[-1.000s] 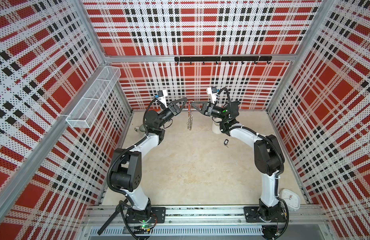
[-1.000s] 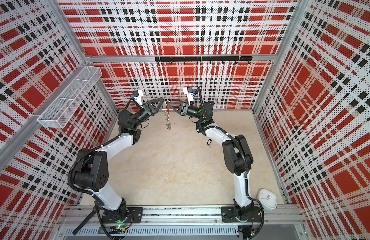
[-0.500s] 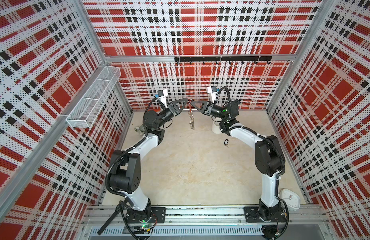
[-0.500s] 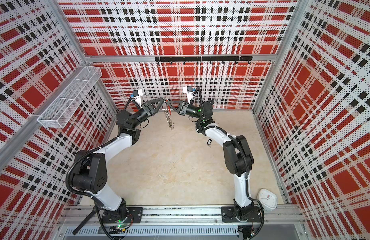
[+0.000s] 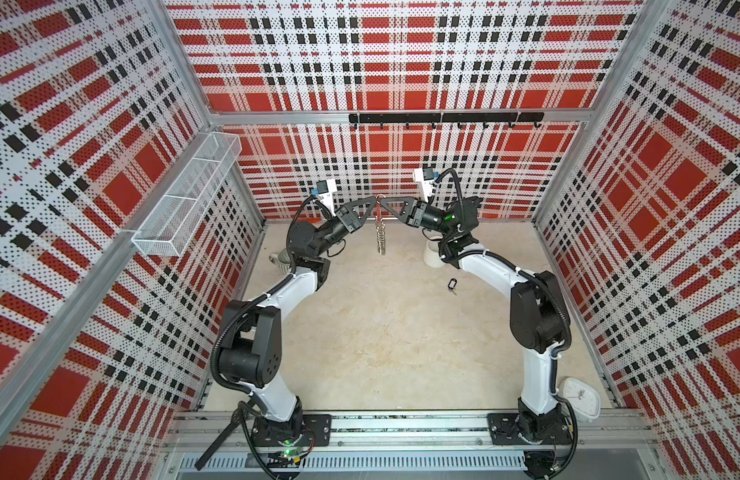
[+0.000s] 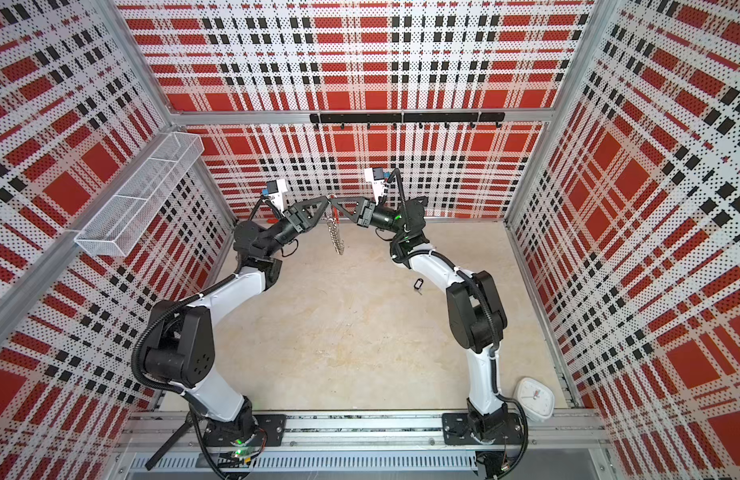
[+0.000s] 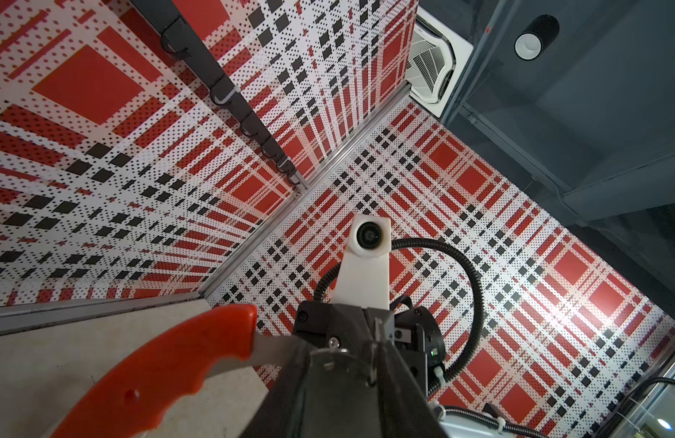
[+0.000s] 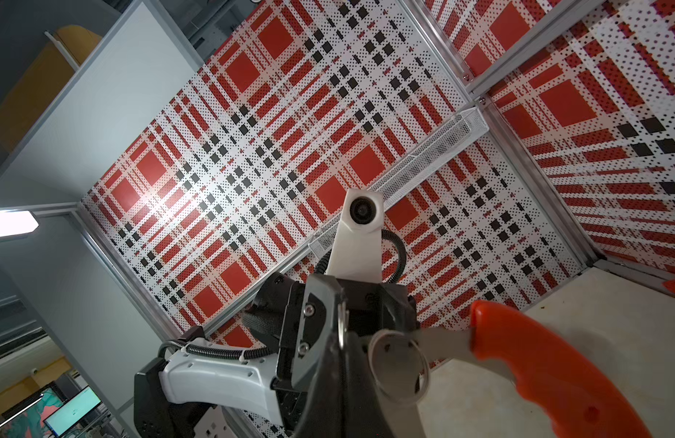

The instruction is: Put the keys on the keyring

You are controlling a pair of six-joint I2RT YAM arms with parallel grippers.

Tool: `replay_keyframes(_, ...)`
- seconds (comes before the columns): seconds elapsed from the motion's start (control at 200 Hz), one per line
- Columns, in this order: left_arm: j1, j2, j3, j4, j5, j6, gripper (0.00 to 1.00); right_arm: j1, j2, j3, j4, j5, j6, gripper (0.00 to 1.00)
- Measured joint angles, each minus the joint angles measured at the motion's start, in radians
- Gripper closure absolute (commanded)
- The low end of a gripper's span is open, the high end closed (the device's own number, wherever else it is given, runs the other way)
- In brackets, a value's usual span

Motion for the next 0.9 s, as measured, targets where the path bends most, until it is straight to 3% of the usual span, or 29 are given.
replay_keyframes(0.742,-0.008,0.010,0.031,0.011,0.014,0.000,0.78,0.000,0.000,0.035,-0.040,-0.002,0.001,1.00)
replay_keyframes(0.902,-0.008,0.014,0.034,0.019,0.016,0.000,0.87,0.000,0.002,0.035,-0.049,0.000,0.000,1.00)
